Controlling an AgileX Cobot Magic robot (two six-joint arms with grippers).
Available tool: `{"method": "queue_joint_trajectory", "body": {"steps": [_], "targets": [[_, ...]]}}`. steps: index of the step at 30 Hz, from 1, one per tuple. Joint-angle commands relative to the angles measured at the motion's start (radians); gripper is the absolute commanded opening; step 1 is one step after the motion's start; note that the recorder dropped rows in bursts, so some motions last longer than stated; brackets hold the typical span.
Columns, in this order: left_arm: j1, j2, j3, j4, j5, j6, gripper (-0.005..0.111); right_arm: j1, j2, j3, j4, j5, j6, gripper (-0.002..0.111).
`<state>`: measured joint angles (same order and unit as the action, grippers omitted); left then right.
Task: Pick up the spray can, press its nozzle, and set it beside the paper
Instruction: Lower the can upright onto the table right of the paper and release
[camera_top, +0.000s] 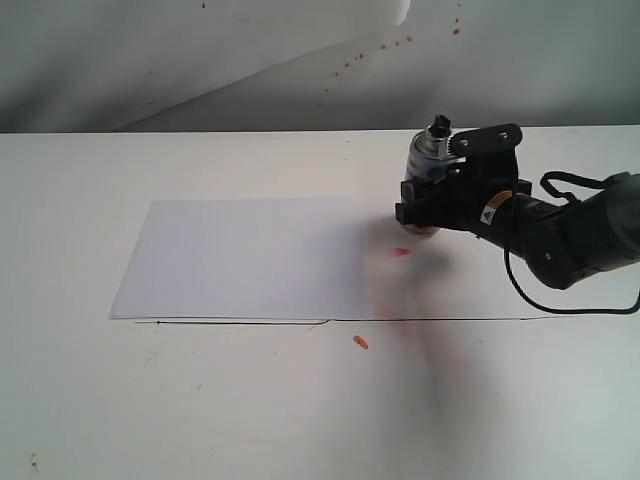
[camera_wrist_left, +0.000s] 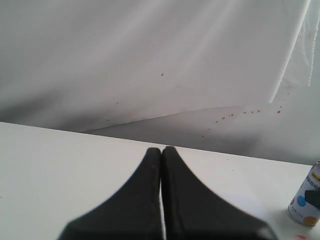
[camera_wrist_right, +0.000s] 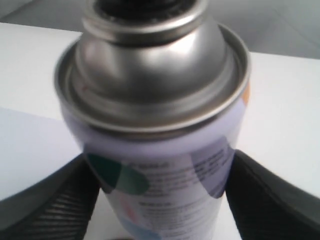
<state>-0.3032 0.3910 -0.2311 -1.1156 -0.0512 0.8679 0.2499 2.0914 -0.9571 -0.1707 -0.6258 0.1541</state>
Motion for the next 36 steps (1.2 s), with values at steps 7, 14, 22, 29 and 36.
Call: {"method": "queue_joint_trajectory", "body": {"steps": [7, 14, 22, 29, 36], "targets": [[0.002, -0.005, 0.006, 0.003, 0.007, 0.007, 0.000, -0.002, -0.010, -0.010, -0.002, 0.003, 0.027, 0.000], [0.002, -0.005, 0.006, 0.003, 0.007, 0.007, 0.000, -0.002, -0.010, -0.010, -0.031, 0.003, 0.034, 0.041], [0.002, -0.005, 0.006, 0.003, 0.007, 0.007, 0.000, -0.002, -0.010, -0.010, -0.031, 0.018, 0.038, 0.105], [0.002, -0.005, 0.006, 0.003, 0.007, 0.007, 0.000, -0.002, -0.094, -0.010, -0.092, 0.065, 0.034, 0.105], [0.002, -0.005, 0.006, 0.003, 0.007, 0.007, 0.000, -0.002, -0.375, -0.010, -0.099, 0.167, 0.034, 0.105]]}}
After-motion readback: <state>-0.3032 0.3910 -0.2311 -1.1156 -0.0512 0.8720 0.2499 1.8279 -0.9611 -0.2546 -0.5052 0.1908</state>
